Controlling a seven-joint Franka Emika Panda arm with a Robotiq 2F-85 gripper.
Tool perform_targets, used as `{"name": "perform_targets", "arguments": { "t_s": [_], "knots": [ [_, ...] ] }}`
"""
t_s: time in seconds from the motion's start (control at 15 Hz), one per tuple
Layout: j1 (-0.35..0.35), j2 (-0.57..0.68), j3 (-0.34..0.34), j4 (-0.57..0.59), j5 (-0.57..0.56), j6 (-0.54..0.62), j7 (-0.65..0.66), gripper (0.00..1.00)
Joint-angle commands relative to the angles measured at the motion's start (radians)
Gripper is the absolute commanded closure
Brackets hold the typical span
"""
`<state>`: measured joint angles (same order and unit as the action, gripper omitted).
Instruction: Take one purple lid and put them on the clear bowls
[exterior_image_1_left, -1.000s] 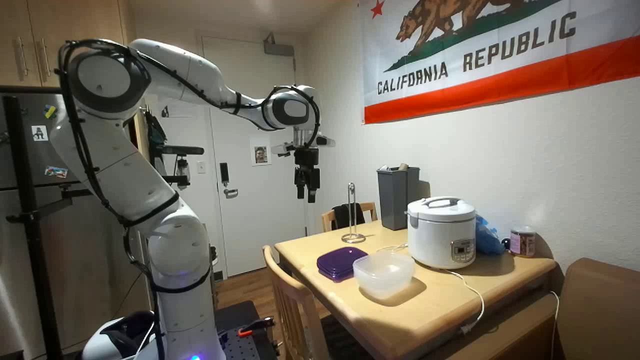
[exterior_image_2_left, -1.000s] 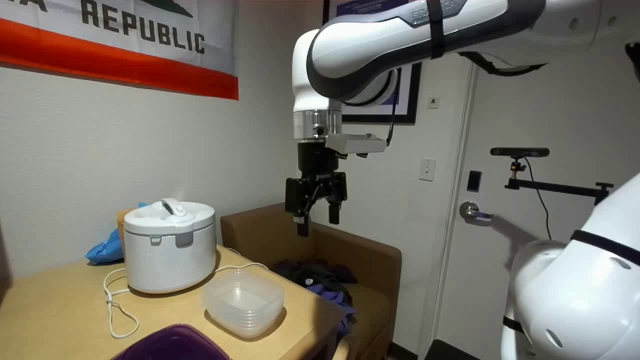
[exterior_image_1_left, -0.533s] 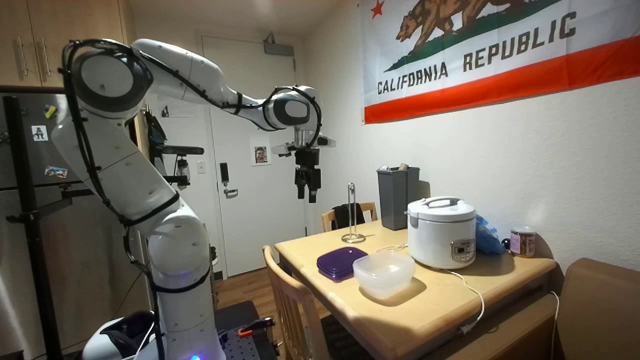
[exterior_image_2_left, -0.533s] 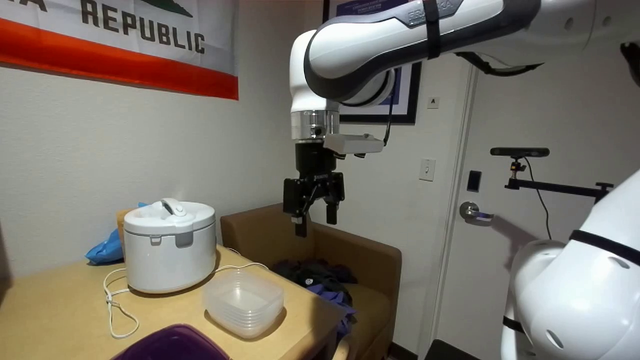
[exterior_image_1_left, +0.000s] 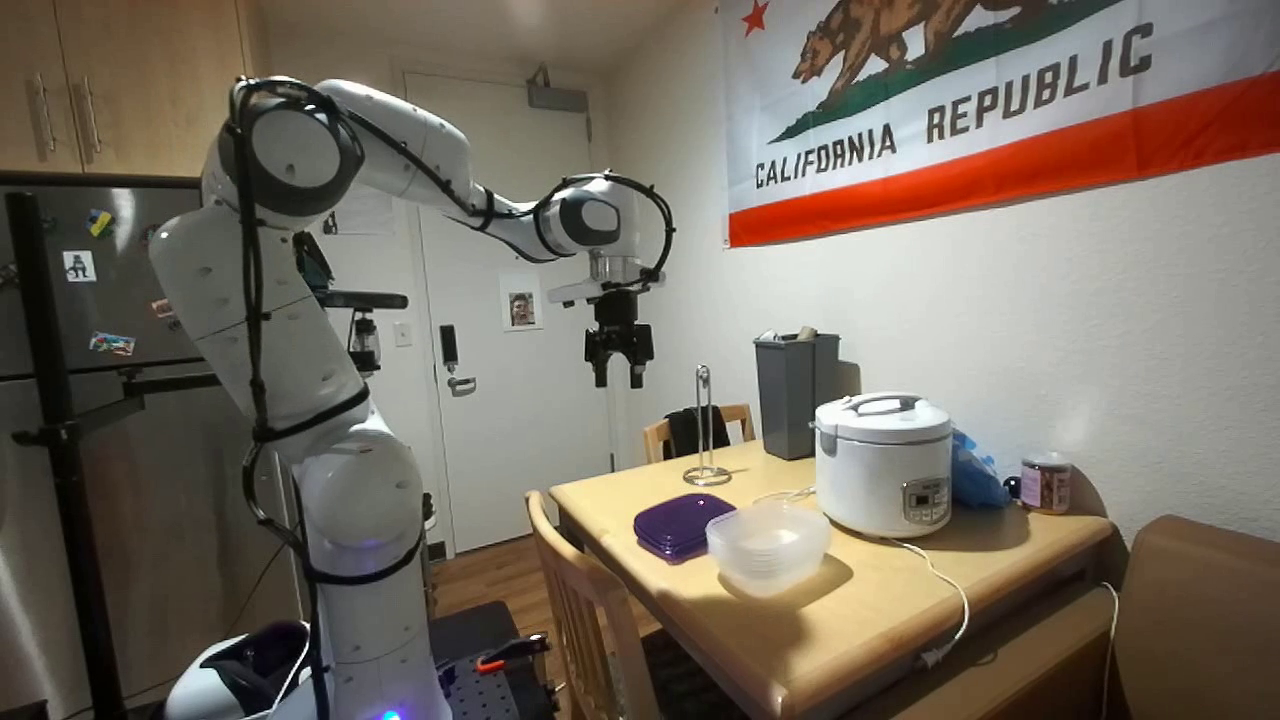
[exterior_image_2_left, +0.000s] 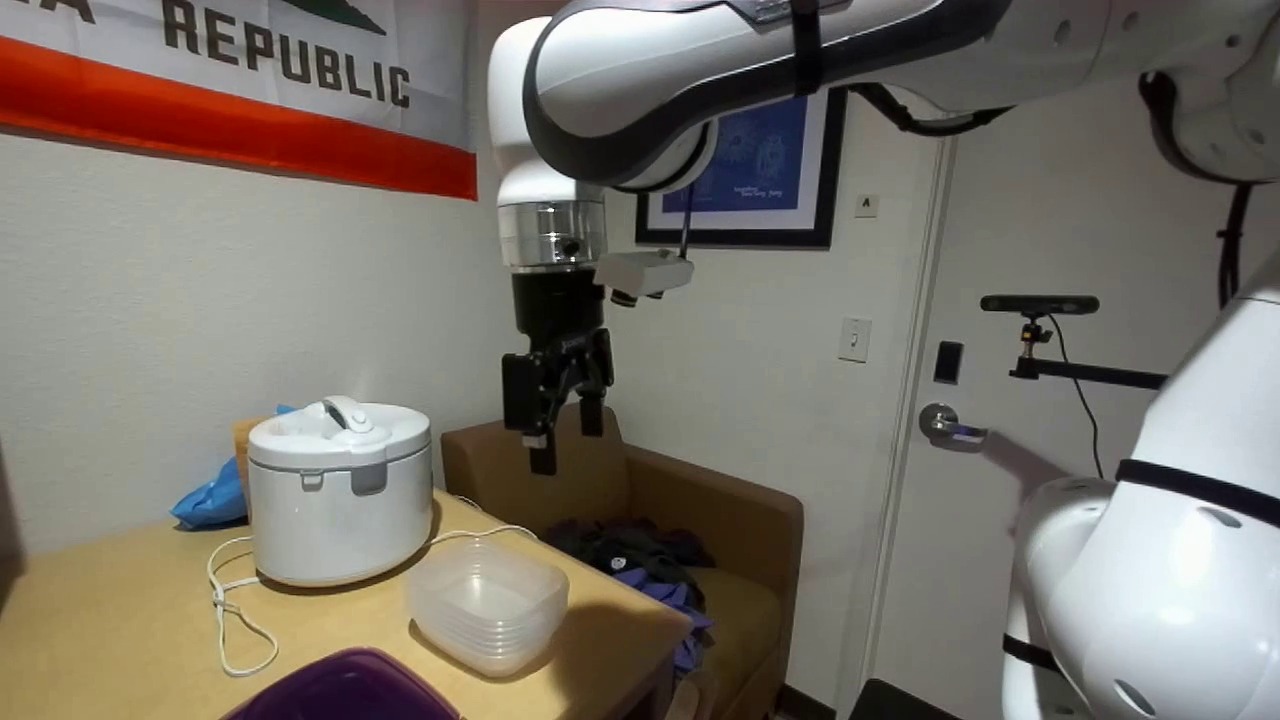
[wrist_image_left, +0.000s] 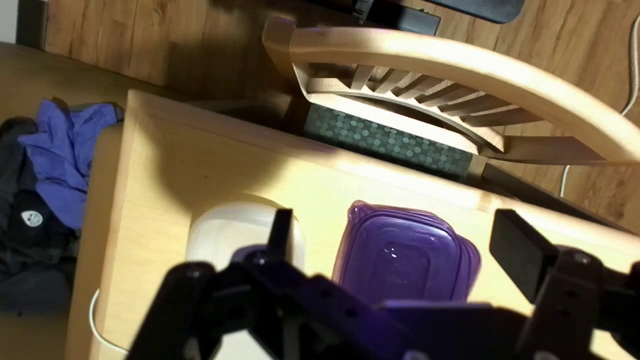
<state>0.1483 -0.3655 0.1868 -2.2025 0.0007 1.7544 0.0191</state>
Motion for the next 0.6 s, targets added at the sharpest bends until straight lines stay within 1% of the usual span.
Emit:
{"name": "perform_targets", "arguments": {
  "t_s": [0.0, 0.07, 0.13, 0.4, 0.53],
  "knots": [
    [0.034, 0.097, 0.027, 0.107, -0.063, -0.061, -0.079, 0.00],
    [0.037, 0.089, 0.020, 0.102, -0.074, -0.051, -0.104, 0.00],
    [0.037, 0.065, 0.017, 0.061, -0.045, -0.016, -0.055, 0.00],
    [0.040, 0.077, 0.017, 0.066, -0.046, -0.015, -0.056, 0.00],
    [0.055, 0.107, 0.012, 0.065, -0.019, 0.042, -0.120, 0.00]
  ]
}}
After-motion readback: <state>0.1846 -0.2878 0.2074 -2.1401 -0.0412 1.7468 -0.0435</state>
